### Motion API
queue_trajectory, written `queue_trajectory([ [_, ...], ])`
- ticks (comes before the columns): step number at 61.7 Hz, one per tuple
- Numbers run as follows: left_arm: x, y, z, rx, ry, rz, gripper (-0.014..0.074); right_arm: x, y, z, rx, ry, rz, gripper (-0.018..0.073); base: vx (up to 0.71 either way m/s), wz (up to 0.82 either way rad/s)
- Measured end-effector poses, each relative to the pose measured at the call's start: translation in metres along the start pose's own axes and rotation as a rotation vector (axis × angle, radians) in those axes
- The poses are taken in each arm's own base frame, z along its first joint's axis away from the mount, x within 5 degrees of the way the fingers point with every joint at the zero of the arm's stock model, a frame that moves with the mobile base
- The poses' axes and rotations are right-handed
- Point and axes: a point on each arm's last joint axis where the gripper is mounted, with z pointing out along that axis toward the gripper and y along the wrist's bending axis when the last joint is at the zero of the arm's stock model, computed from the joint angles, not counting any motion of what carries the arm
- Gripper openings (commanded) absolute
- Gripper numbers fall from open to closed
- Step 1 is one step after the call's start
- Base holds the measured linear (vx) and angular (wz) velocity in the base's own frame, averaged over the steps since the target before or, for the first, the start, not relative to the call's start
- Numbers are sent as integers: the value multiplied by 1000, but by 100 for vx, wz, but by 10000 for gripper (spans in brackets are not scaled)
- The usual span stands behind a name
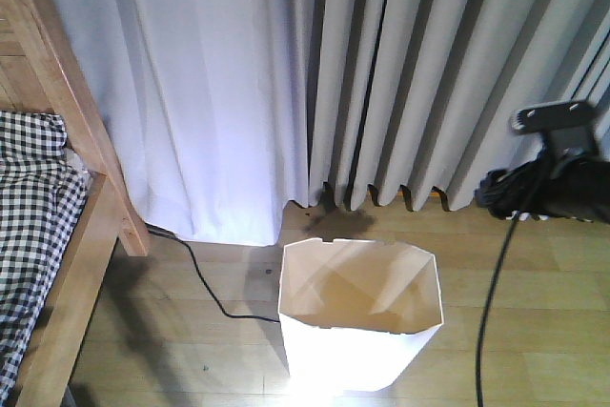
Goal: Move trash bin to bedside with robot
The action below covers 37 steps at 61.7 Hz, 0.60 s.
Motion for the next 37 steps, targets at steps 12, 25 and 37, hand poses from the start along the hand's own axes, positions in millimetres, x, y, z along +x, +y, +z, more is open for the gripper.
queue_trajectory([
  [12,0,0,0,0,0,0,-6,1,3,-81,35,-262,58,584,0,0],
  [25,0,0,0,0,0,0,-6,23,11,-157,53,-571,94,584,0,0],
  [37,0,0,0,0,0,0,-6,61,19,-191,39,-786,167,584,0,0],
])
